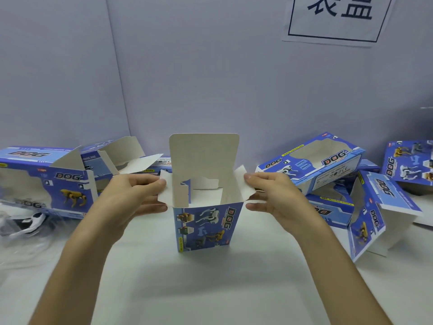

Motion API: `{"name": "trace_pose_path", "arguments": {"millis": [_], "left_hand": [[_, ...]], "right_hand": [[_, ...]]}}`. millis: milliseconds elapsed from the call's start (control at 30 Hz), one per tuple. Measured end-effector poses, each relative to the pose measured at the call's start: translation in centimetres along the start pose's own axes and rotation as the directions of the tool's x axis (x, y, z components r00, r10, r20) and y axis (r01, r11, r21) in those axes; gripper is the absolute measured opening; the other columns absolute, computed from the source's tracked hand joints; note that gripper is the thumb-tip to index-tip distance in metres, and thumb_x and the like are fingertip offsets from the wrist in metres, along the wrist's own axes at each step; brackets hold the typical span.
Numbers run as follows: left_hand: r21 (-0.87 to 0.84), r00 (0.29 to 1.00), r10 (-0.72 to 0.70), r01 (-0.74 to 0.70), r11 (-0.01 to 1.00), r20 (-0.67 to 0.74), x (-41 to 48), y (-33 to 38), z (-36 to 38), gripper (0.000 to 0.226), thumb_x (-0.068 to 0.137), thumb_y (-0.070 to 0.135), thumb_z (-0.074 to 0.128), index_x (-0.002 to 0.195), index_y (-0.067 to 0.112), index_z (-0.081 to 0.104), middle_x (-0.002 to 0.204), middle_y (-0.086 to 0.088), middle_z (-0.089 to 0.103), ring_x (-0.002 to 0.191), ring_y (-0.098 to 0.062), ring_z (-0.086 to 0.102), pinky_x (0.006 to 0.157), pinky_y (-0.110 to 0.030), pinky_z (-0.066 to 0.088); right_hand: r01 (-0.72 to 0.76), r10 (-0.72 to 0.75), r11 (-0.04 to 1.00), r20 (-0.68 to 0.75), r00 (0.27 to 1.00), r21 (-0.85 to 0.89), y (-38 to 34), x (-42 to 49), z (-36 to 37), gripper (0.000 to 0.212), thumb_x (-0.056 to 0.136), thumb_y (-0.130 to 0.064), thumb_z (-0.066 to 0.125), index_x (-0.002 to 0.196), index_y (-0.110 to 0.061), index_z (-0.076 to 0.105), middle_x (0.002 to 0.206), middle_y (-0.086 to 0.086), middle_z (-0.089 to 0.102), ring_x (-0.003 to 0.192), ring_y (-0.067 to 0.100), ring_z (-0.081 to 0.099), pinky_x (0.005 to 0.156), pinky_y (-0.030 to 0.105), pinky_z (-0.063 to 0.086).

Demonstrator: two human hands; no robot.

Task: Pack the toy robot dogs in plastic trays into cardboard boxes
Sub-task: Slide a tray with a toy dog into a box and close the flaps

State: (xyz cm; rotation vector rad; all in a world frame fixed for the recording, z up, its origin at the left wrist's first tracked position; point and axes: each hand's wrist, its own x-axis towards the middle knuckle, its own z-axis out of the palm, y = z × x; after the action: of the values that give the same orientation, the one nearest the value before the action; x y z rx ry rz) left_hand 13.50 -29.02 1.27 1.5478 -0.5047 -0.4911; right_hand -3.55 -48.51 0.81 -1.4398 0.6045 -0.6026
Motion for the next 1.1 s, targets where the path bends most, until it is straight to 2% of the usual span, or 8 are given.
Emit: {"name": "trace_pose_path", "arguments": {"millis": [167,333,533,633,767,867,933,1100], "left_hand": [[-0.4,0.945,-0.264,0.321,0.858,0.192,0.8,-2.7,0.3,0.035,0.075,0.008,0.07,0.109,0.002,0.067,0.099,-0.015,0.074,0.066,-0.018,0.071,0.047,-0.021,0.056],[-0.452,0.951,-0.205,0.293,0.843,0.233,1.2,-3.2,0.6,0.033,0.072,0.013,0.073,0.103,0.005,0.067,0.1,-0.017,0.075,0.07,-0.018,0.07,0.049,-0.021,0.057],[-0.255,0.994,-0.044,0.017,0.967,-0.1,0.9,-1.9,-1.0,0.014,0.095,0.031,0.063,0.099,0.018,0.066,0.08,0.002,0.068,0.059,-0.009,0.063,0.055,-0.023,0.051],[-0.332,0.919,0.06,-0.201,0.922,-0.389,0.1,-0.7,-2.5,0.011,0.095,0.028,0.063,0.088,0.02,0.064,0.064,0.01,0.066,0.054,-0.008,0.06,0.05,-0.021,0.049],[0.197,0.762,0.367,-0.31,0.93,-0.533,-1.2,-1.5,-5.0,0.008,0.09,0.028,0.068,0.086,0.022,0.065,0.08,0.006,0.071,0.076,-0.017,0.066,0.064,-0.032,0.055],[0.847,0.761,0.523,0.065,0.528,-0.384,-1.8,-2.9,-7.9,0.024,0.088,0.036,0.069,0.109,0.027,0.064,0.111,0.004,0.064,0.105,-0.02,0.057,0.087,-0.04,0.047],[0.93,0.743,0.566,0.231,0.285,-0.358,-2.4,-2.4,-10.7,0.041,0.084,0.039,0.071,0.121,0.027,0.057,0.123,-0.002,0.055,0.116,-0.026,0.048,0.092,-0.043,0.038],[0.878,0.784,0.401,0.456,0.148,-0.475,-5.1,-2.0,-17.5,0.043,0.08,0.041,0.074,0.116,0.027,0.056,0.118,-0.004,0.061,0.114,-0.028,0.054,0.096,-0.045,0.035]], "right_hand": [[-0.298,0.249,0.83,0.166,0.954,0.472,2.1,0.5,0.5,0.006,0.094,-0.013,0.064,0.09,-0.008,0.065,0.088,0.009,0.069,0.057,0.011,0.058,0.043,0.017,0.048],[-0.16,0.173,0.896,0.007,0.985,0.414,2.1,1.1,0.6,0.007,0.094,-0.013,0.066,0.093,-0.006,0.063,0.095,0.013,0.062,0.052,0.009,0.055,0.042,0.018,0.047],[-0.123,0.094,0.933,0.1,0.991,0.337,1.1,0.7,0.7,0.004,0.093,-0.017,0.065,0.092,-0.014,0.065,0.088,0.005,0.06,0.051,0.007,0.059,0.044,0.017,0.048],[-0.129,0.088,0.923,0.129,0.988,0.363,1.1,0.6,1.0,0.005,0.091,-0.019,0.065,0.094,-0.015,0.063,0.089,0.003,0.061,0.052,0.006,0.058,0.044,0.016,0.048],[-0.127,0.069,0.923,0.167,0.984,0.363,0.6,0.4,1.5,0.016,0.085,-0.025,0.067,0.097,-0.017,0.061,0.086,0.001,0.065,0.051,0.005,0.057,0.044,0.015,0.048],[-0.121,0.056,0.92,0.183,0.982,0.373,0.5,0.2,1.9,0.005,0.089,-0.022,0.064,0.09,-0.018,0.062,0.08,0.0,0.065,0.05,0.004,0.057,0.044,0.014,0.047],[-0.116,0.047,0.924,0.193,0.98,0.364,0.6,0.2,2.1,0.005,0.093,-0.02,0.062,0.089,-0.018,0.063,0.082,0.0,0.065,0.051,0.005,0.057,0.045,0.014,0.047],[-0.109,0.034,0.922,0.203,0.979,0.373,0.3,0.0,1.9,0.006,0.093,-0.02,0.061,0.089,-0.017,0.064,0.08,-0.001,0.065,0.051,0.004,0.056,0.045,0.015,0.047]]}}
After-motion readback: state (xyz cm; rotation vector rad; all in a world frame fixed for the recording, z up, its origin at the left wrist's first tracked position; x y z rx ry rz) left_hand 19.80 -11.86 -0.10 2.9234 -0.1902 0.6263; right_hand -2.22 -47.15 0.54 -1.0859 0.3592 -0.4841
